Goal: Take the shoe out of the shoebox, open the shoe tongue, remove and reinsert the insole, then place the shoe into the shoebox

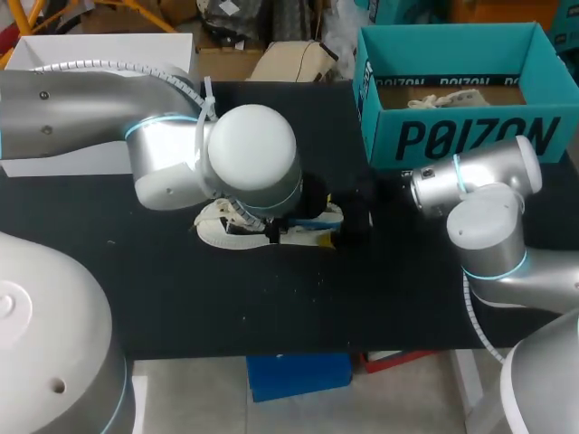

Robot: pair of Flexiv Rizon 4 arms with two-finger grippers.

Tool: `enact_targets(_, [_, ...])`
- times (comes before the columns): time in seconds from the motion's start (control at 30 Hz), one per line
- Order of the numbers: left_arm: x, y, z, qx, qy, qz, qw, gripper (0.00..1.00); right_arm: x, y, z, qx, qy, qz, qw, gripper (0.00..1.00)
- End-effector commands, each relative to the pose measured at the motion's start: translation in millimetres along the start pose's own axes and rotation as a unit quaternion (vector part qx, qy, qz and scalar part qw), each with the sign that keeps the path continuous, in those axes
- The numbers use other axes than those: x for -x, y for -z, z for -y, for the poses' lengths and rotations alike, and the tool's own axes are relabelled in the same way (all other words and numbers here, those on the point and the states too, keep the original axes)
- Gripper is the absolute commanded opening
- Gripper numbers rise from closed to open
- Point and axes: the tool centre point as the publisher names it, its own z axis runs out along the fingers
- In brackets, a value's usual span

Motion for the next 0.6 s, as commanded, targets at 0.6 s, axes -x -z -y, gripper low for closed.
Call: enact_targets(0.6, [8.0,-14.3,29.9,-0.071,-0.026,0.009,0.997,0.29,1.2,0.0,2.7,0.000,0.000,0.000,1.000,0.00])
